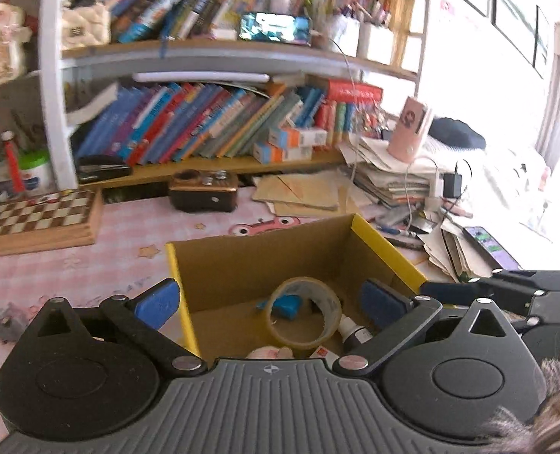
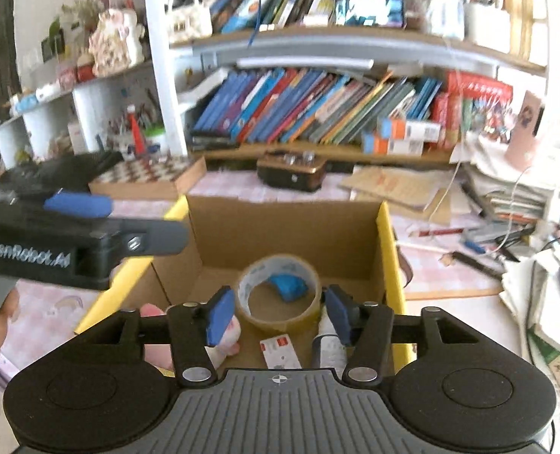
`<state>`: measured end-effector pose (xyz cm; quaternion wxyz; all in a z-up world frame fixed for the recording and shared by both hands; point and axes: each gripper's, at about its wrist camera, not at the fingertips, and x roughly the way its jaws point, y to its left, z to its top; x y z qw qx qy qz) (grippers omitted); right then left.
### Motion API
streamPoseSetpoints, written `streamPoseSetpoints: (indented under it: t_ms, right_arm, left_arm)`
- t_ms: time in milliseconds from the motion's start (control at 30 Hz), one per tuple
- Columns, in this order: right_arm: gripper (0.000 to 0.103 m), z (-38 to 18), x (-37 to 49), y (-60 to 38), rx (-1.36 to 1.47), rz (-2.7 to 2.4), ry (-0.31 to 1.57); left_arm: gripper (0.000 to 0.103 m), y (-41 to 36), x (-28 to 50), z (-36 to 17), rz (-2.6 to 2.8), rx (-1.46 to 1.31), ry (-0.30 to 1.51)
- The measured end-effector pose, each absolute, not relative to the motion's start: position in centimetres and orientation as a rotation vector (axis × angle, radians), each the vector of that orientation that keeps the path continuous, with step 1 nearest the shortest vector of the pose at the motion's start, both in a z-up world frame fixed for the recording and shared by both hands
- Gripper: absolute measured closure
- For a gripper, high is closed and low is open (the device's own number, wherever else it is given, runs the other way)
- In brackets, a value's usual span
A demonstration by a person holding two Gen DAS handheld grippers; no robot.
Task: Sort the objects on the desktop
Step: 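Lift both tools out of the yellow box and move back over the table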
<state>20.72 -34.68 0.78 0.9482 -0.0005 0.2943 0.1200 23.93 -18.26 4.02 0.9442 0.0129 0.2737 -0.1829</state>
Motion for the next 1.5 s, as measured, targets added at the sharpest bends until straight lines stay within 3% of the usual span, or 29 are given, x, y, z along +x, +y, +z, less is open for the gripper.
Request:
streamPoseSetpoints:
  t_ms: [367, 933, 1500]
  right_arm:
    - [0.017, 0.5, 15.6, -35.0, -0.018, 0.151, 0.523]
    - [0.015, -3.6, 8.0, -30.2, 0.003, 0.024, 0.647]
    - [0.013, -3.8, 3.9, -23.9, 0.032, -0.004, 0.699]
  left_arm:
    - [0.0, -13.2, 17.1, 2.5, -0.257, -0.048, 0.523]
    - [0.0, -8.1, 10.7, -0.5, -0.212, -0.088, 0.55]
    - [0.0, -3.2, 8.0, -1.6, -0.289, -0.029, 0.632]
